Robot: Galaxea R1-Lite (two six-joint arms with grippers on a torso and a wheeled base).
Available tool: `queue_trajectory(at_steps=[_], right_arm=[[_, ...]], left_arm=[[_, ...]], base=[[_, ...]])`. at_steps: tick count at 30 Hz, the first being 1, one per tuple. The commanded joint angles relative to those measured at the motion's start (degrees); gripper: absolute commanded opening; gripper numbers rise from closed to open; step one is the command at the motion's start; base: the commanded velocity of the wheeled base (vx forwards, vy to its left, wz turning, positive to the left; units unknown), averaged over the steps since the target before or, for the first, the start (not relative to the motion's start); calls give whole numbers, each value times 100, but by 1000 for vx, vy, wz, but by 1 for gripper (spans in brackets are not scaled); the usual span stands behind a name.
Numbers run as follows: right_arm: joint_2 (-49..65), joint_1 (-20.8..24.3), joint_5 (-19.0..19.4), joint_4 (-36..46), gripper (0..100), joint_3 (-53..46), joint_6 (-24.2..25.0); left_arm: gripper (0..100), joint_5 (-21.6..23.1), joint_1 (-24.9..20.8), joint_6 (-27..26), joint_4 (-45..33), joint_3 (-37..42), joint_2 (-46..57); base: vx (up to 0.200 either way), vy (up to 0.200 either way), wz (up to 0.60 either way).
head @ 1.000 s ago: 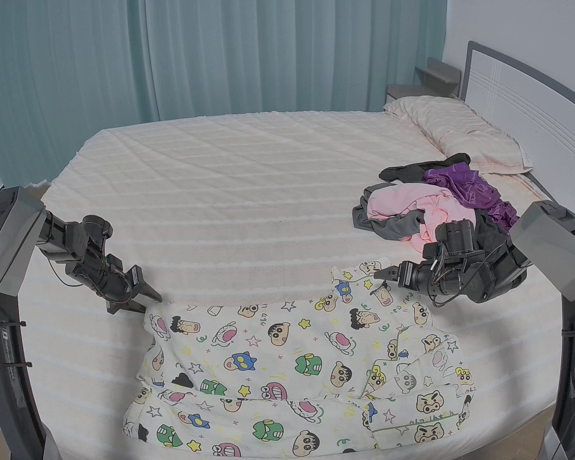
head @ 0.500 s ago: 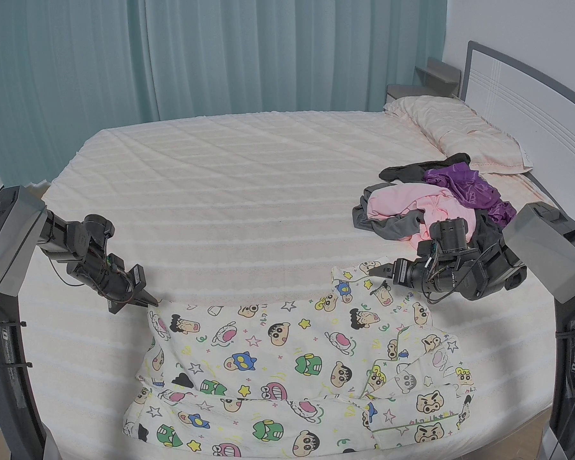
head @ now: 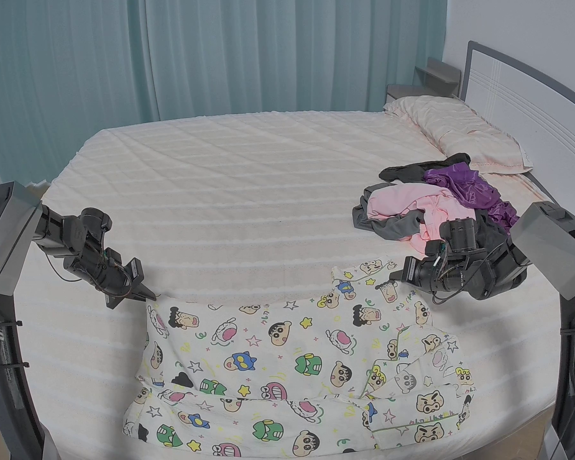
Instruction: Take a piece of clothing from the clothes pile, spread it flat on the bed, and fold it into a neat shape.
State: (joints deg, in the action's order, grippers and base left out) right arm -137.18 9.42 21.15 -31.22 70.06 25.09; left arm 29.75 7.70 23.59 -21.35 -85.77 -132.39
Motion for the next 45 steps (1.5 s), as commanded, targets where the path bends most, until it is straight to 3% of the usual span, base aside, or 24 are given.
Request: queue_trajectory(at_steps=[1, 15, 32, 37, 45], right_arm=[[262, -151, 161, -104, 0, -212, 40], [253, -266, 320, -1536, 0, -783, 418], [587, -257, 399, -1571, 0, -1144, 374], [1000, -257, 653, -1782, 0, -1715, 356], [1572, -274, 864, -2248, 0, -2611, 348]], left_arm=[[0, -4, -6, 111, 25, -36, 178], [0, 23, -6, 190, 25, -54, 451], [0, -30, -94, 32, 148, 140, 574], [0, -30, -94, -557, 148, 614, 811], [0, -21, -85, -874, 192, 1054, 1172]], base=[[0, 0, 0], [0, 0, 0], [0, 0, 0], [0, 0, 0], [0, 0, 0]])
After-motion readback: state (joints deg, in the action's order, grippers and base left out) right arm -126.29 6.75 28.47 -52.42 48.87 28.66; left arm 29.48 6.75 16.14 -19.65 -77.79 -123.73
